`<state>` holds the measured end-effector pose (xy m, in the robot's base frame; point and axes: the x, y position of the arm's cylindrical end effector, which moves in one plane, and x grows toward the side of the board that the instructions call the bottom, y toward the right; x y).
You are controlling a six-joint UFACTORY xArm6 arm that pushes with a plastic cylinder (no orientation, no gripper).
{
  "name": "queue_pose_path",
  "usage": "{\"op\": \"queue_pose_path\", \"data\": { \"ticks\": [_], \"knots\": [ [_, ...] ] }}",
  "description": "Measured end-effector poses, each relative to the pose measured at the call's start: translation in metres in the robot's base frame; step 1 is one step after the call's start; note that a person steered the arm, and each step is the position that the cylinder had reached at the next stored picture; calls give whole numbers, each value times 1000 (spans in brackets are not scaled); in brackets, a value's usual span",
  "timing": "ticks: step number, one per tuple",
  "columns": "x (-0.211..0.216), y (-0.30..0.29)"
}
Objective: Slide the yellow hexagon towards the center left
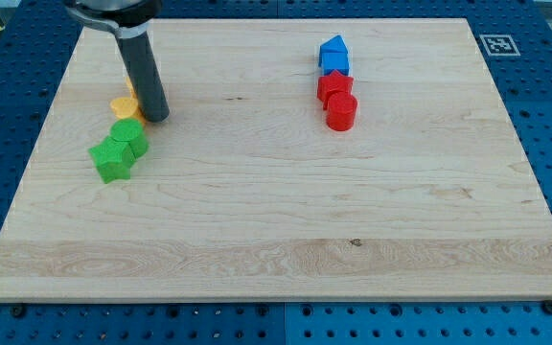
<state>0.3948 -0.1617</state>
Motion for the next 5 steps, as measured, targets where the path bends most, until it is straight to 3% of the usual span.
{"op": "queue_pose_path", "data": {
  "ticks": [1,3,5],
  "knots": [
    [-9,10],
    [-98,35],
    [-57,-8]
  ]
}}
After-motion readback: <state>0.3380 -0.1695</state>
